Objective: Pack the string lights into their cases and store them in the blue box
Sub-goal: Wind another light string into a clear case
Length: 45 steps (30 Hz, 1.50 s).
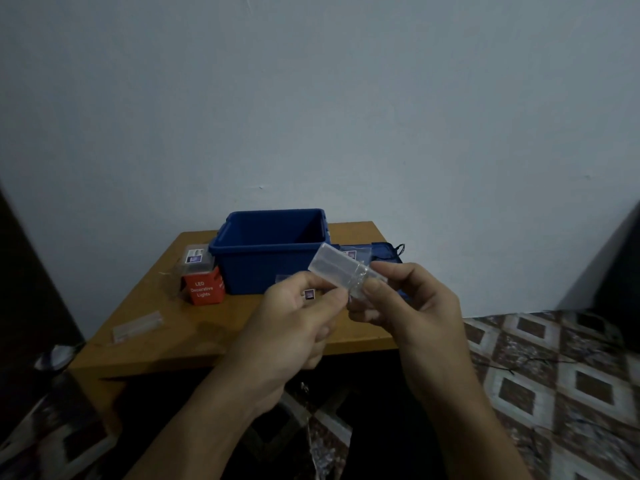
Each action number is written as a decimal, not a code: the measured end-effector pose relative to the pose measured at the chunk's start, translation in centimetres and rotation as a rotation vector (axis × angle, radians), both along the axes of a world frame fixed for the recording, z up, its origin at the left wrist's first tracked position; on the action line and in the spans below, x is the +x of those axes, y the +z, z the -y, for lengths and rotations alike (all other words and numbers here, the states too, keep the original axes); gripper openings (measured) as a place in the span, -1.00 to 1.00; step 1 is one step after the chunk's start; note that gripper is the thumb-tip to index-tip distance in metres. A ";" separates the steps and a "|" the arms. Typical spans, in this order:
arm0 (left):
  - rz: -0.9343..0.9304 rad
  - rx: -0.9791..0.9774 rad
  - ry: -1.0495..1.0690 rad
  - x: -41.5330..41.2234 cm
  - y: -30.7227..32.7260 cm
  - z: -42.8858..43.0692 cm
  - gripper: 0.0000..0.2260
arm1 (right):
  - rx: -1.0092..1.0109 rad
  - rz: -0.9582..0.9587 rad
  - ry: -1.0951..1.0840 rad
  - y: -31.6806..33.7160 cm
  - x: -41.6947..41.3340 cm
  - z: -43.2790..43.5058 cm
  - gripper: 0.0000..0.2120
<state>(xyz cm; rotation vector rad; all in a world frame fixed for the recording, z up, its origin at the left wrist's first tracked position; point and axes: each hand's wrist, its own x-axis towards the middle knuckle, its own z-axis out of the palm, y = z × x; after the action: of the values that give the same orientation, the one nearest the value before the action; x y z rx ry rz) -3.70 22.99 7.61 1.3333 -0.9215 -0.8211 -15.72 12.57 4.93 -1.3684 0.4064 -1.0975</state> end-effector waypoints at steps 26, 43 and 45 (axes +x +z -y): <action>0.012 -0.057 -0.086 0.5 -0.1 0.1 -0.68 | 0.157 0.096 0.231 0.8 -0.5 0.3 -0.71; 0.053 0.073 -0.022 1.5 -1.6 1.2 -0.87 | 0.255 0.148 0.241 0.9 -0.6 0.5 -0.68; 0.050 0.095 -0.009 1.7 -1.7 1.2 -0.87 | 0.261 0.145 0.260 1.0 -0.8 0.6 -0.67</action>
<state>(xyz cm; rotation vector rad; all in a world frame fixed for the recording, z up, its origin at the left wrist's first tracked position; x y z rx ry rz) -2.04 21.76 5.90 1.4384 -0.9374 -0.8507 -16.52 11.97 5.90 -1.0703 0.2469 -0.8878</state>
